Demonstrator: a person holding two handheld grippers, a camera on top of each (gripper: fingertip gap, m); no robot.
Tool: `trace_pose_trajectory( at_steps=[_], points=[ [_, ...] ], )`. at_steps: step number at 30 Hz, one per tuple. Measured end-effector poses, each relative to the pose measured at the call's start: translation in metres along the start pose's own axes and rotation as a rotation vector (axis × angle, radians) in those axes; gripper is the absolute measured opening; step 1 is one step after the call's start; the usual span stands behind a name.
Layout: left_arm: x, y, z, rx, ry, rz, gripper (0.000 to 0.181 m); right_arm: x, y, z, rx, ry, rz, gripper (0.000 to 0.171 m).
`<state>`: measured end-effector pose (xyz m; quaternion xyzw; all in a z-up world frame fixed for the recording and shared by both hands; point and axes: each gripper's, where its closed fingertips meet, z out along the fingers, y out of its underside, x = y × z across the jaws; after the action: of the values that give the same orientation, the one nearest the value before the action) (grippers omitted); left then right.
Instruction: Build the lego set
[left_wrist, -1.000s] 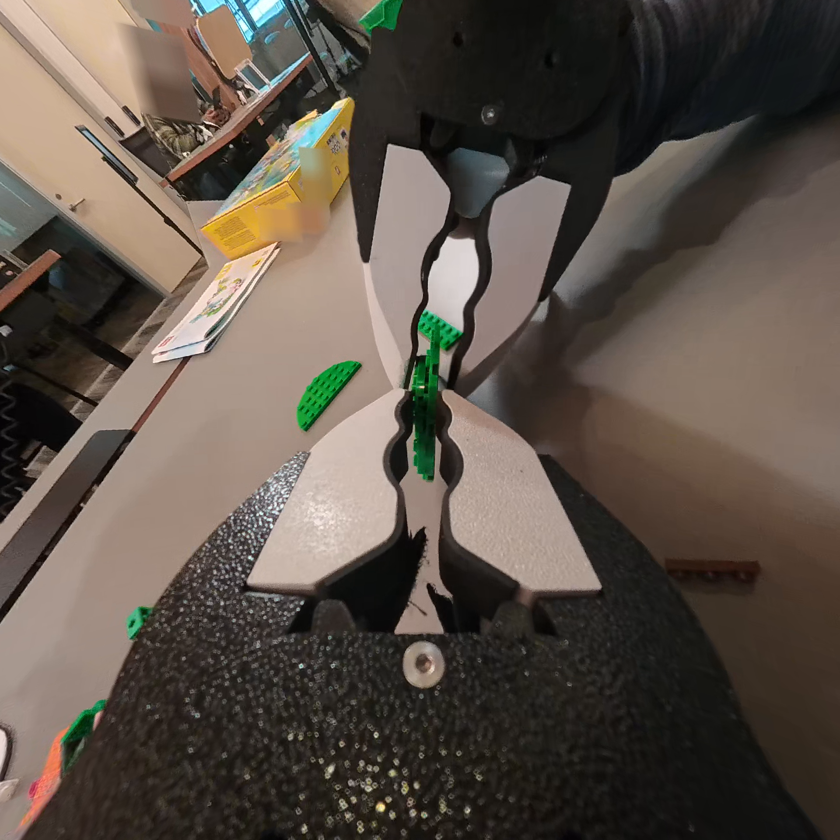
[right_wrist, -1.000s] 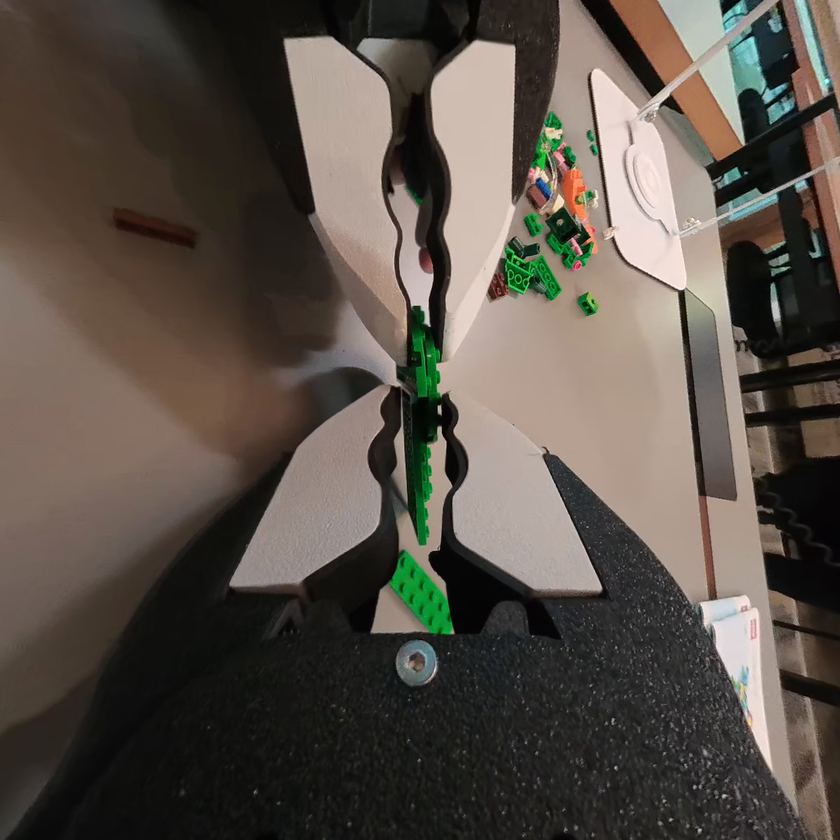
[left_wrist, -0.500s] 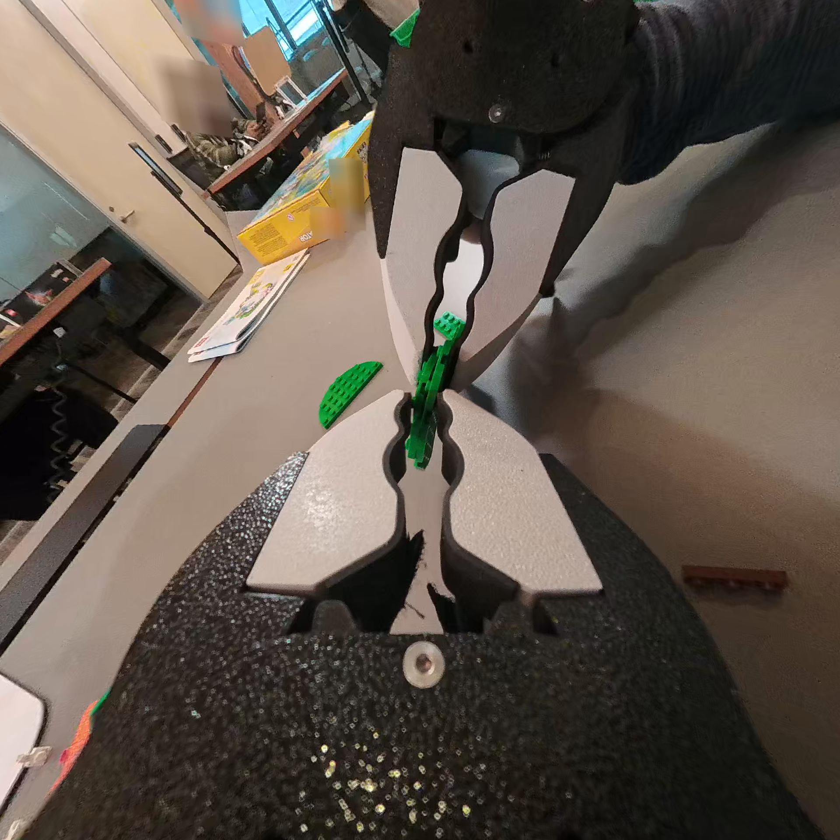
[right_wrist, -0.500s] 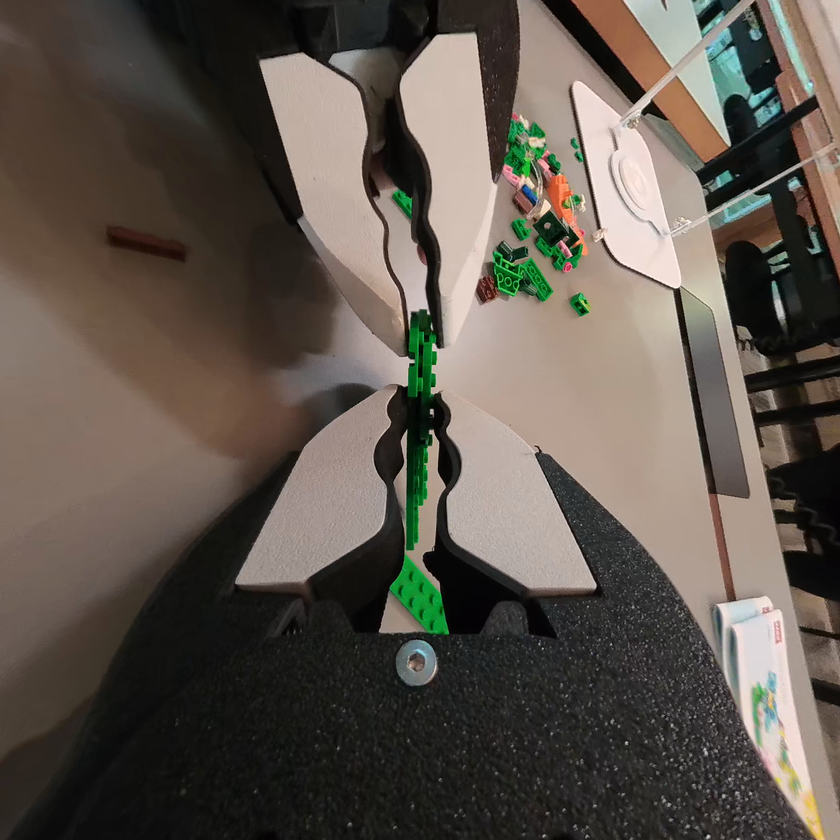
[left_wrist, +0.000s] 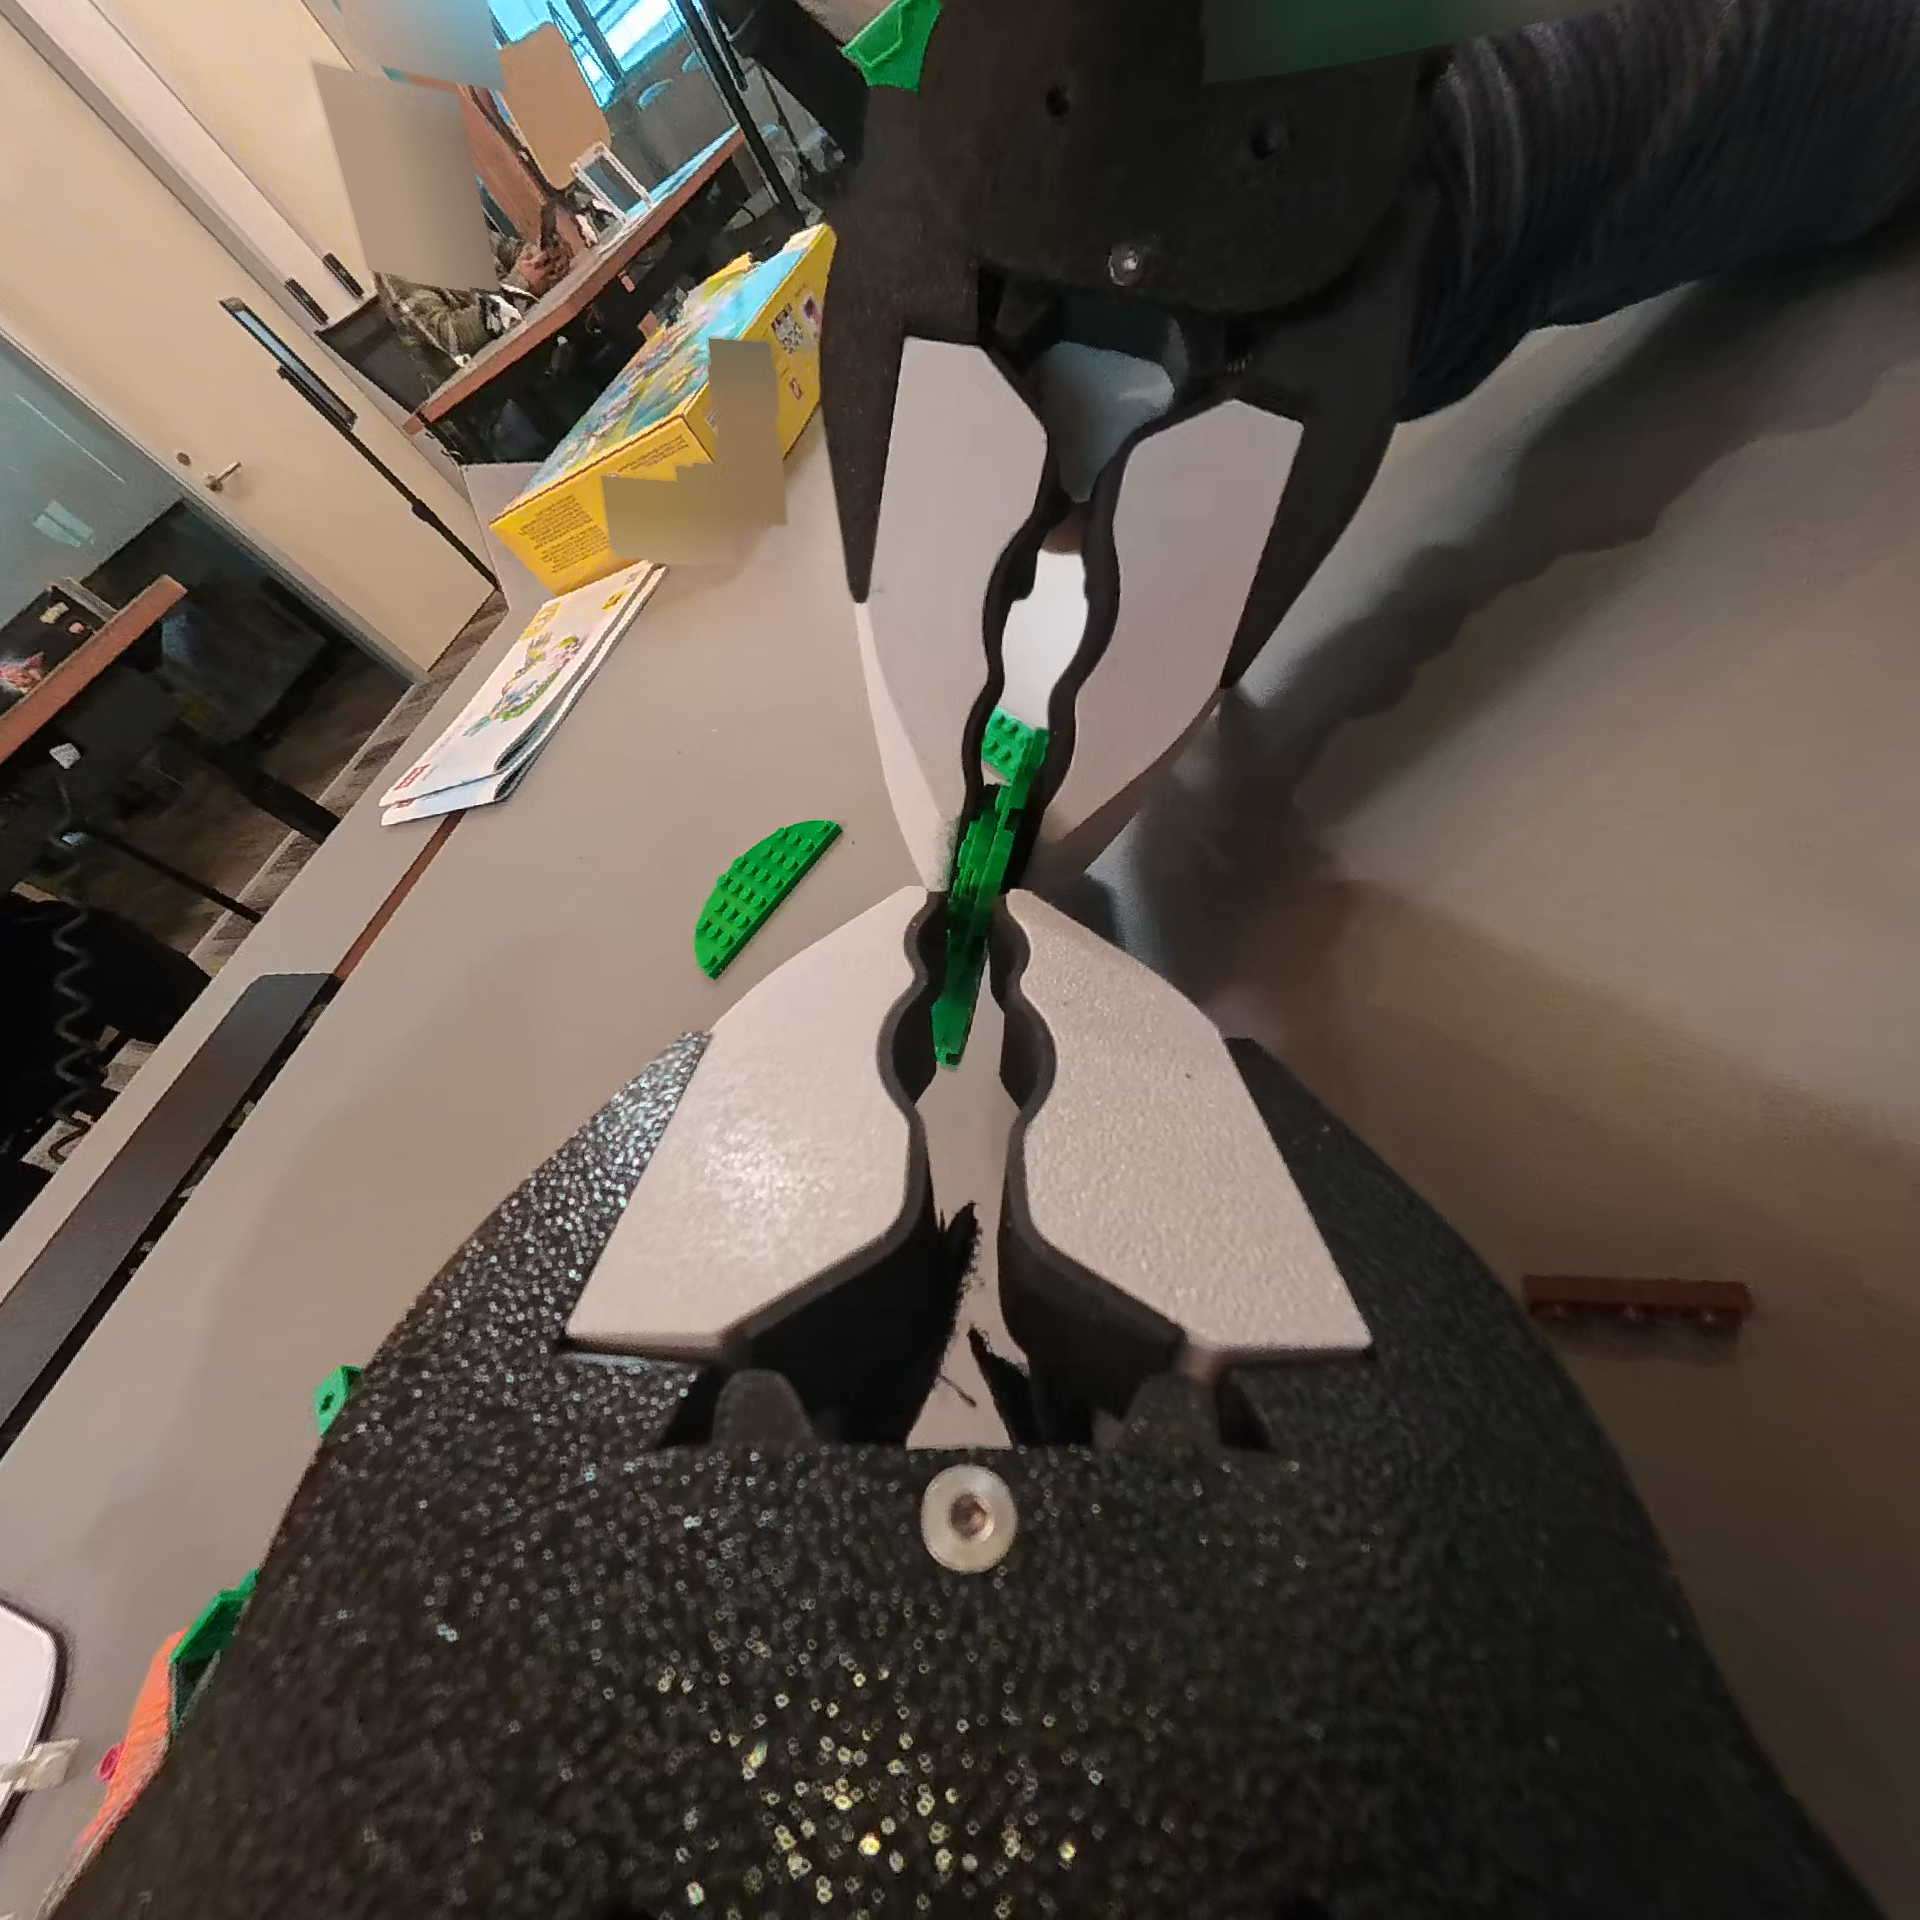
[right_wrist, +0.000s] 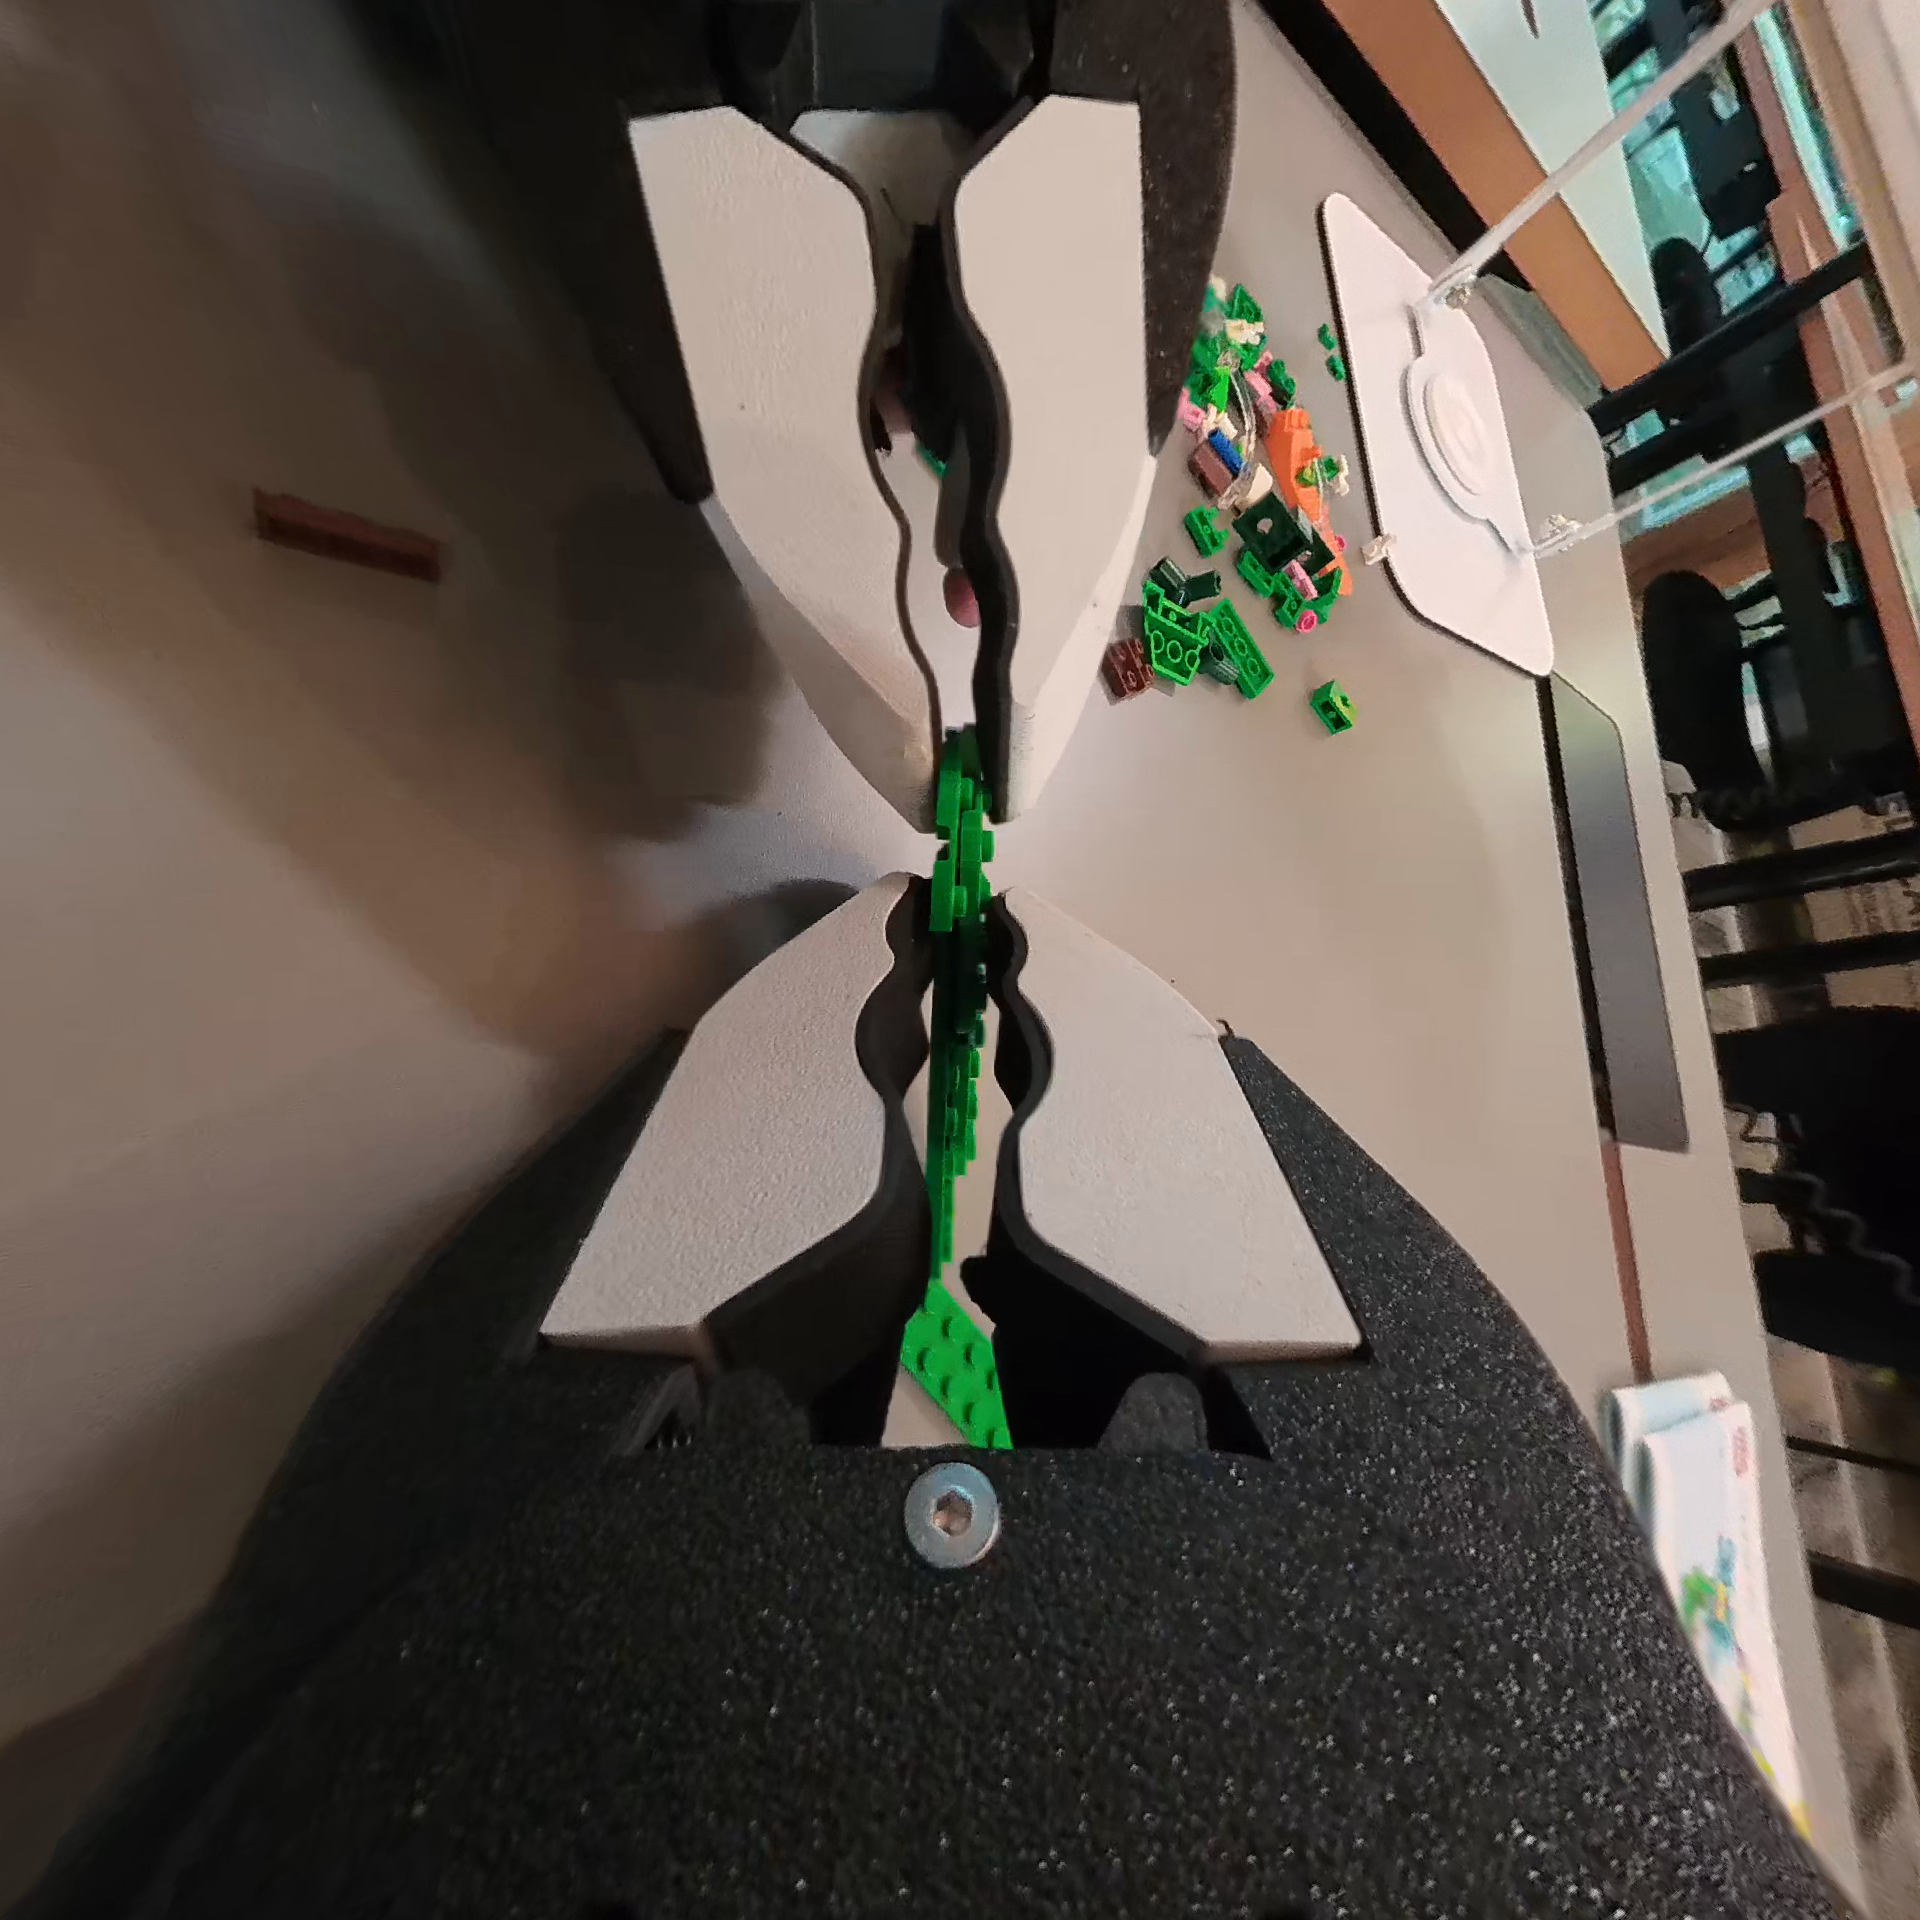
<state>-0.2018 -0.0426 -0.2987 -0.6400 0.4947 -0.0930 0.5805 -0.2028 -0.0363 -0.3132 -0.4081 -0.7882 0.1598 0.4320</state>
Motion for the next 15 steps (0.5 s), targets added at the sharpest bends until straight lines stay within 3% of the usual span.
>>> trace_pose_trajectory(
  at_steps=[10, 15],
  points=[
    [-0.003, 0.002, -0.005, 0.032, 0.016, -0.031, 0.007, 0.005, 0.006, 0.000, -0.007, 0.068, -0.032, 0.017],
    [-0.005, 0.000, -0.007, 0.061, 0.014, -0.029, 0.008, 0.005, 0.007, -0.002, 0.010, 0.069, -0.027, 0.009]
  ],
)
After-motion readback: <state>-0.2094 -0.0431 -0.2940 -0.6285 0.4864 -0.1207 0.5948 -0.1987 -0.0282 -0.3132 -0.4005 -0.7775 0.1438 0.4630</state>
